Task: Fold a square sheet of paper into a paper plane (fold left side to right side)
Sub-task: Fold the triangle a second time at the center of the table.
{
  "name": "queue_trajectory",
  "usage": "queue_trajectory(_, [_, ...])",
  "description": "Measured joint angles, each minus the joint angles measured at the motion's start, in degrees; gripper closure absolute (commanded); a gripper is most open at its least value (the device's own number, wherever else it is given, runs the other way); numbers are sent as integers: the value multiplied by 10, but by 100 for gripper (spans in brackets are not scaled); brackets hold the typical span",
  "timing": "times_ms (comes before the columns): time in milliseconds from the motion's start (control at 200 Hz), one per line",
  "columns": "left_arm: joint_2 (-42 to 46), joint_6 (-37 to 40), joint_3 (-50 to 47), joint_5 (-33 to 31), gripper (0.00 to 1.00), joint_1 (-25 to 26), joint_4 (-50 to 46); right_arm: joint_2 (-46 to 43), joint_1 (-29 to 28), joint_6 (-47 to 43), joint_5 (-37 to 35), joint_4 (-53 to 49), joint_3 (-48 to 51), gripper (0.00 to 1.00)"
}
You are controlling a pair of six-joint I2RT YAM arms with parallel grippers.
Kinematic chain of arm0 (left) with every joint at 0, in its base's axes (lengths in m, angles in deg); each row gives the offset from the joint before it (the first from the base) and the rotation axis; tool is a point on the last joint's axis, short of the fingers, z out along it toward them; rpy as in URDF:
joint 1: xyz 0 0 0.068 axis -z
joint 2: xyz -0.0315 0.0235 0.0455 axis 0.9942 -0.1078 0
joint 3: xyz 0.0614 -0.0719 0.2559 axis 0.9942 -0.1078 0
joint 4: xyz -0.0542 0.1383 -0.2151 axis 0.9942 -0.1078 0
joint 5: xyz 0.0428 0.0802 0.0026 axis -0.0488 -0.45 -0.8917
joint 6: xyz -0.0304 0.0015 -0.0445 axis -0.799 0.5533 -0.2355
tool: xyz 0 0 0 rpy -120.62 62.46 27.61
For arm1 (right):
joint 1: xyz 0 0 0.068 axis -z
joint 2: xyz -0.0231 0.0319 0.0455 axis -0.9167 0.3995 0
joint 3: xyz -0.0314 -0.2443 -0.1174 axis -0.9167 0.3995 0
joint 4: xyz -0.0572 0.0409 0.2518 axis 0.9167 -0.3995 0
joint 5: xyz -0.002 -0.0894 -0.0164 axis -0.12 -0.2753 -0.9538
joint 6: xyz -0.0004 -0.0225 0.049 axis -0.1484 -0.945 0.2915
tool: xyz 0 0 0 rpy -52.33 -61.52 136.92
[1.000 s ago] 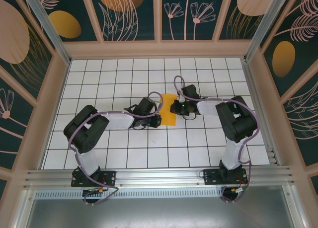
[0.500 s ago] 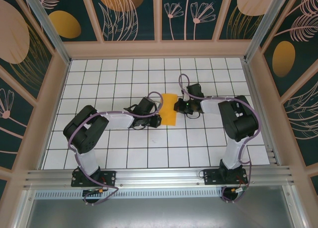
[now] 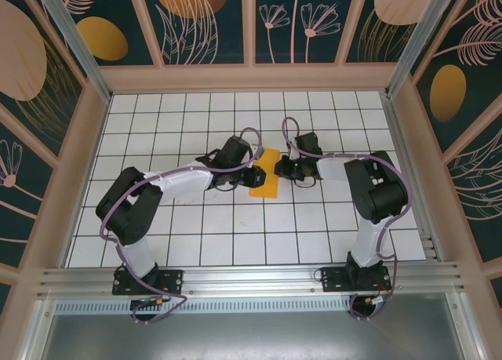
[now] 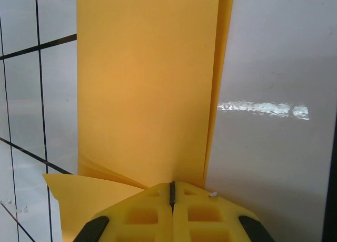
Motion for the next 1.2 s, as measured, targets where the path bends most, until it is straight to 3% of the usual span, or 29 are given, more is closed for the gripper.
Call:
queue_trajectory(265, [-79, 11, 22, 14, 81, 0, -10, 0, 0, 0, 0, 2, 1, 100])
queue_trajectory(530, [-85, 15, 2, -6, 81, 0, -6, 0, 0, 0, 0, 2, 1, 100])
queue_trajectory(1201, [6, 11, -114, -46, 80, 0, 20, 0, 0, 0, 0, 2, 1, 100])
